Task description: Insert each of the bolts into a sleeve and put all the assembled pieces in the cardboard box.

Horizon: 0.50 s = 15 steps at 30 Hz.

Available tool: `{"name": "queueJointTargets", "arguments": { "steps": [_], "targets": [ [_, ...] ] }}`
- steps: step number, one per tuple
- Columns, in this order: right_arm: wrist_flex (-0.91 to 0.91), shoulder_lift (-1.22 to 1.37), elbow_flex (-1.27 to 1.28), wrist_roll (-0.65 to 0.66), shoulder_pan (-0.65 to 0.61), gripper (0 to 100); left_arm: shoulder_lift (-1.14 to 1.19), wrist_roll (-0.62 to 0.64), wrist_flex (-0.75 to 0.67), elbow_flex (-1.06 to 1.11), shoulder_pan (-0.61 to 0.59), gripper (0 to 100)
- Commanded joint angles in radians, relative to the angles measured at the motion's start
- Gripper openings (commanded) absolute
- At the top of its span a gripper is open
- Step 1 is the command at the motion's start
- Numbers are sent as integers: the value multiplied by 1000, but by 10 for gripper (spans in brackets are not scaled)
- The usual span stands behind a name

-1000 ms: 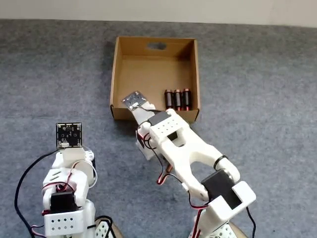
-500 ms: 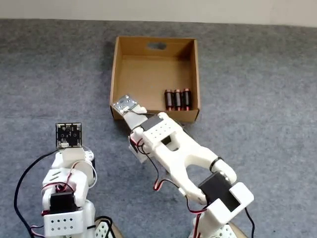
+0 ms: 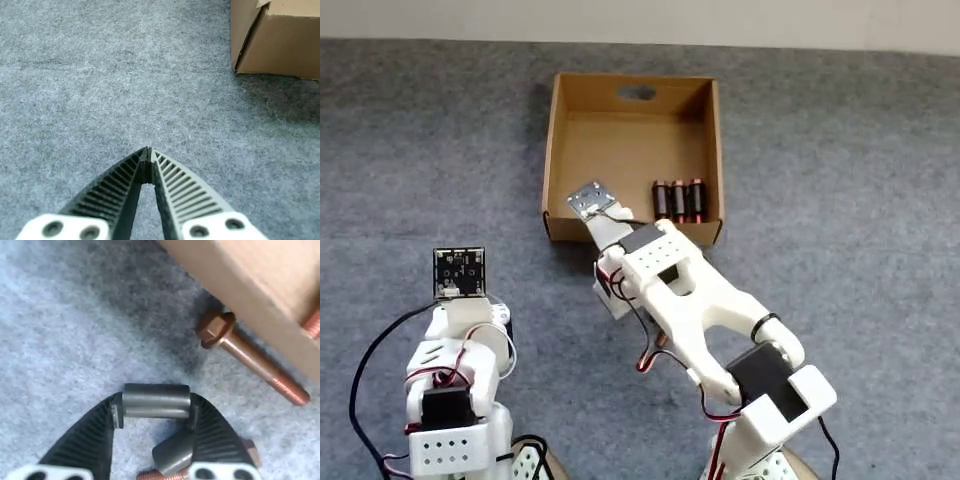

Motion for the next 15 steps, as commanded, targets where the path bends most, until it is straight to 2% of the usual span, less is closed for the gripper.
{"name": "queueJointTargets", "arguments": {
  "steps": [1,7,15],
  "targets": [
    [-5,-8,-30,-9,-16,102,-7,-9,-15,-42,-7,10],
    [59,-50,-44,-9,-16,102,-7,-9,-15,-42,-7,10],
    [191,-380,-36,-6,44,102,-7,-9,-15,-42,-7,10]
  ]
}}
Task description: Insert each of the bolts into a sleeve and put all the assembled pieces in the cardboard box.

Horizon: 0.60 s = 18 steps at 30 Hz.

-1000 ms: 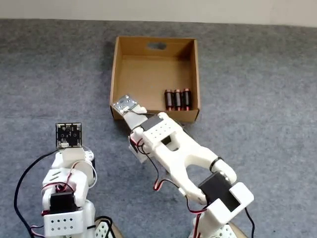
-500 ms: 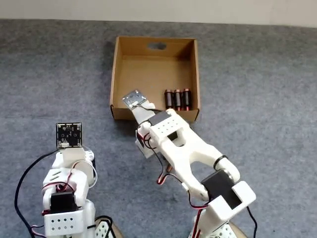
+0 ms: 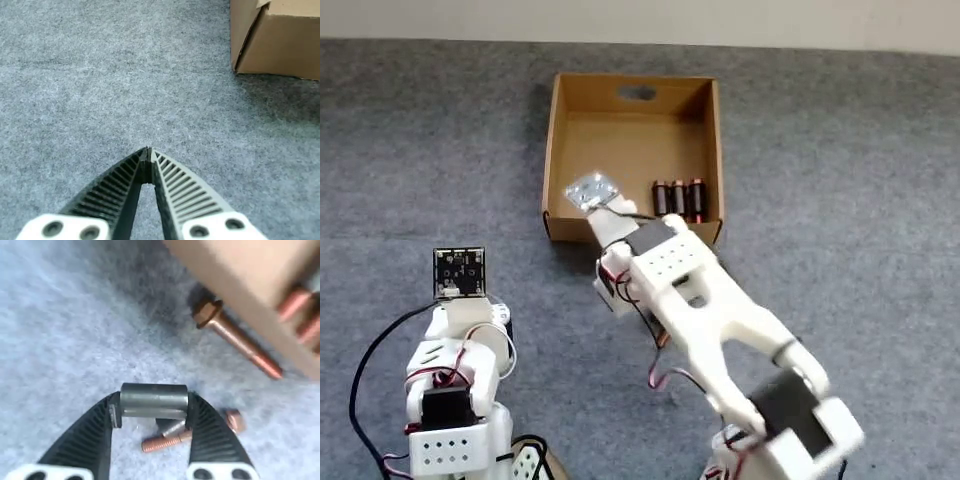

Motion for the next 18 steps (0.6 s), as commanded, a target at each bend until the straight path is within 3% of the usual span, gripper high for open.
{"name": "queueJointTargets", "arguments": {
  "steps": [1,18],
  "targets": [
    [27,-182,-5,-6,67,102,-7,-9,-15,-42,-7,10],
    [33,-568,492,-3,633,102,-7,-9,-15,-42,-7,10]
  ]
}}
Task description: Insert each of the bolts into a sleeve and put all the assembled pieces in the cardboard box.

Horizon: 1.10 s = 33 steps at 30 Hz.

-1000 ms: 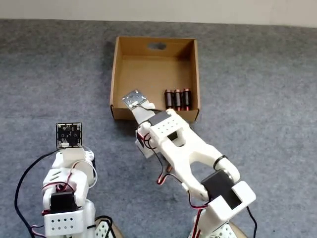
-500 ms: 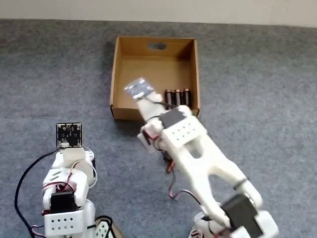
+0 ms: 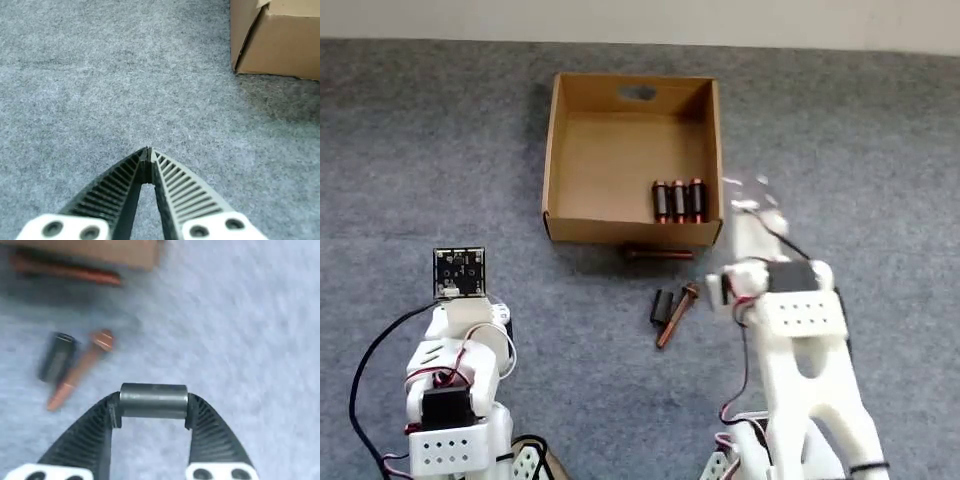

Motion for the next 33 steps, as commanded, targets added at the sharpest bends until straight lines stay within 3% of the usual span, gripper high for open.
{"name": "queueJointTargets", "arguments": {
  "steps": [1,19,25,33],
  "targets": [
    [1,-51,67,-3,90,102,-7,-9,-15,-42,-7,10],
    [-4,-51,186,-2,94,104,-7,-63,-15,-33,-7,9],
    [-2,-51,188,-2,94,209,-7,-63,-15,-33,-7,9],
    [1,-62,180,-2,94,209,-7,-64,-15,-31,-7,9]
  ]
}}
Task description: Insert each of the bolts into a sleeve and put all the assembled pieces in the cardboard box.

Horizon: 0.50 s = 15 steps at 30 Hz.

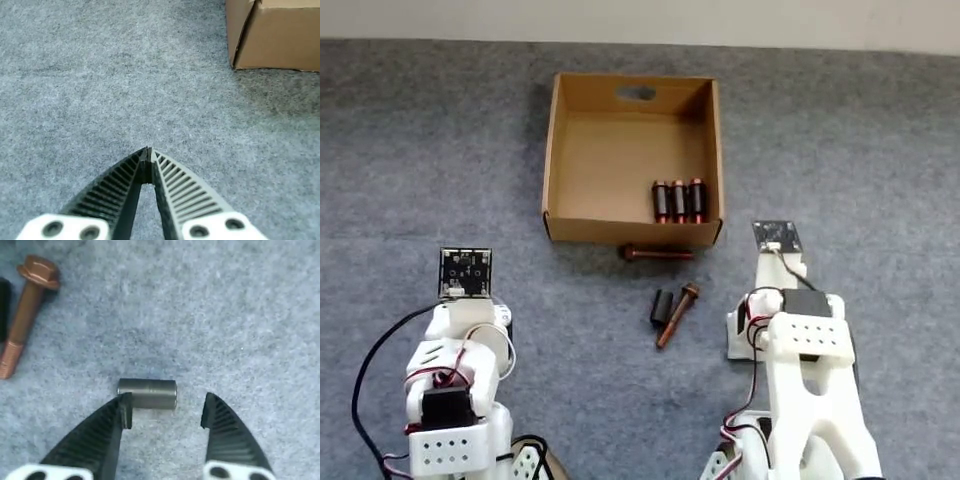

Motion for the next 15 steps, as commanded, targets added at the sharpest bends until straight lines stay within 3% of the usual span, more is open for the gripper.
{"name": "queueJointTargets", "arguments": {
  "steps": [1,15],
  "targets": [
    [1,-24,-15,-2,8,209,-7,-5,-15,-31,-7,9],
    [5,-24,-71,-3,8,209,-7,-5,-15,-31,-7,9]
  ]
}}
